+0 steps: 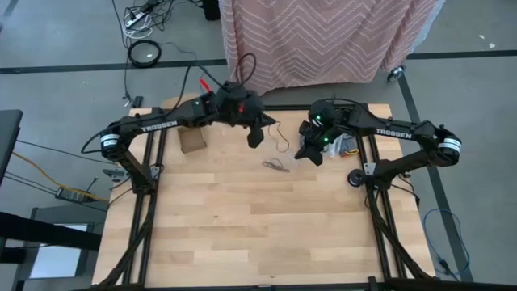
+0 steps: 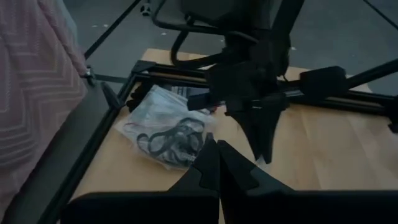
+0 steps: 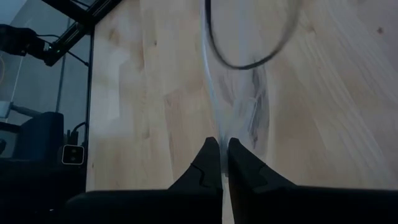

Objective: Sort rubber bands
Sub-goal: Put the black rubber band into the transparent zip bag

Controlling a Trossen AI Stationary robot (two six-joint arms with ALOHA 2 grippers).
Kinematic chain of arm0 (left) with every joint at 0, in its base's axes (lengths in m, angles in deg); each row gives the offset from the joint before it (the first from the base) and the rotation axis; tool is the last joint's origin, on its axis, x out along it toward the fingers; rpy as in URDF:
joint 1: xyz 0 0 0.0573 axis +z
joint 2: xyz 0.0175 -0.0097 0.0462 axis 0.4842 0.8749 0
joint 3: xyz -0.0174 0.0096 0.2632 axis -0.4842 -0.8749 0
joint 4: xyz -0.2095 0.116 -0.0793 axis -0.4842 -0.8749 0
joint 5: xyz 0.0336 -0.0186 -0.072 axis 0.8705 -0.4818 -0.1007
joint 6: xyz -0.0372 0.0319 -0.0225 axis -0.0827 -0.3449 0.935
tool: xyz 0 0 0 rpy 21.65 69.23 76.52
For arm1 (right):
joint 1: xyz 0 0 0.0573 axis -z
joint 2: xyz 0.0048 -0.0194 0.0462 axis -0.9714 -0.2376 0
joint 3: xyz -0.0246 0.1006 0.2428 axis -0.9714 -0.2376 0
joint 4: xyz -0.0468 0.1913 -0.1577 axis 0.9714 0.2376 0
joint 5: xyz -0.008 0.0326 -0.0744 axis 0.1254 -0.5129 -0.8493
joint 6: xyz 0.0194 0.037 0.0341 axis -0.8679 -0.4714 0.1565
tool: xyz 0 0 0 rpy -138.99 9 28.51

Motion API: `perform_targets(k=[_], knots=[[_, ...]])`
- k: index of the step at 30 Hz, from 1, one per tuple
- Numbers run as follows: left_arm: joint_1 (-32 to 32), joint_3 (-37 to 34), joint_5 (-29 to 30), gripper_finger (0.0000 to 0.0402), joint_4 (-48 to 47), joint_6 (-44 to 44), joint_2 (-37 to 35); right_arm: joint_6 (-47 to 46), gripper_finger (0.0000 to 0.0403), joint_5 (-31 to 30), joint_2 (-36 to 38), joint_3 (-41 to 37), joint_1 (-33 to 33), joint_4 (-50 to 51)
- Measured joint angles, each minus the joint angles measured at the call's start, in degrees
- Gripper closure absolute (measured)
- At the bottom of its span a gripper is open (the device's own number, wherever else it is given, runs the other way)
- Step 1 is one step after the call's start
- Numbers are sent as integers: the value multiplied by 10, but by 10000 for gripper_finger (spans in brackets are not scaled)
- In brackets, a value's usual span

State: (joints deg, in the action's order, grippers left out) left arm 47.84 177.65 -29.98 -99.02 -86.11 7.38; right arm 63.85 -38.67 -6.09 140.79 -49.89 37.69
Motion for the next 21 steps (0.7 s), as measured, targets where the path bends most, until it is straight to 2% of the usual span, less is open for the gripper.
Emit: perform_targets(k=[6, 12, 15, 21], knots=[[-3, 0, -46, 401, 2, 2, -1, 1, 403, -2, 0, 0, 0, -3], [-14, 0, -131, 401, 2, 2, -1, 1, 403, -4, 0, 0, 0, -10], [-22, 0, -138, 401, 17, 4, -1, 1, 403, -4, 0, 0, 0, -10], [-25, 0, -145, 401, 106, 26, -1, 0, 403, -4, 0, 0, 0, -9]])
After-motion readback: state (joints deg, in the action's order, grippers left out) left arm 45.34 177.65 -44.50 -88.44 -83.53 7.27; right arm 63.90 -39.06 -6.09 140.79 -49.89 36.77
